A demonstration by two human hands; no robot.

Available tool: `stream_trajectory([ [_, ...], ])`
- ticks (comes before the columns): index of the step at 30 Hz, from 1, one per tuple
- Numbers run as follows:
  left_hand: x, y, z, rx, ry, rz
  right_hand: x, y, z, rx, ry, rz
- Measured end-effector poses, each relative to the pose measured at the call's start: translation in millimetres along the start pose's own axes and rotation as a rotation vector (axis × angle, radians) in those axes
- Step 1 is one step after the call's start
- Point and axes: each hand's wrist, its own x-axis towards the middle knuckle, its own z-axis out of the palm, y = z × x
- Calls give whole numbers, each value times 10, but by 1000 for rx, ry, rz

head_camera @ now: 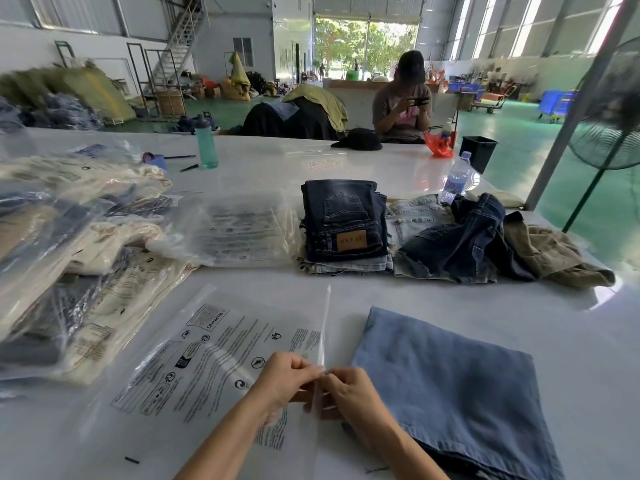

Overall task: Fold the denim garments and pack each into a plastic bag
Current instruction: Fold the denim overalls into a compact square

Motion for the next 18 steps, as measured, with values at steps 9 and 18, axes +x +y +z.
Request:
stream_trajectory([
  [9,-112,-18,108,327,56,143,64,-52,-70,-1,154,-38],
  [18,-286,468,-517,301,804,501,86,1,-286,104,282,11],
])
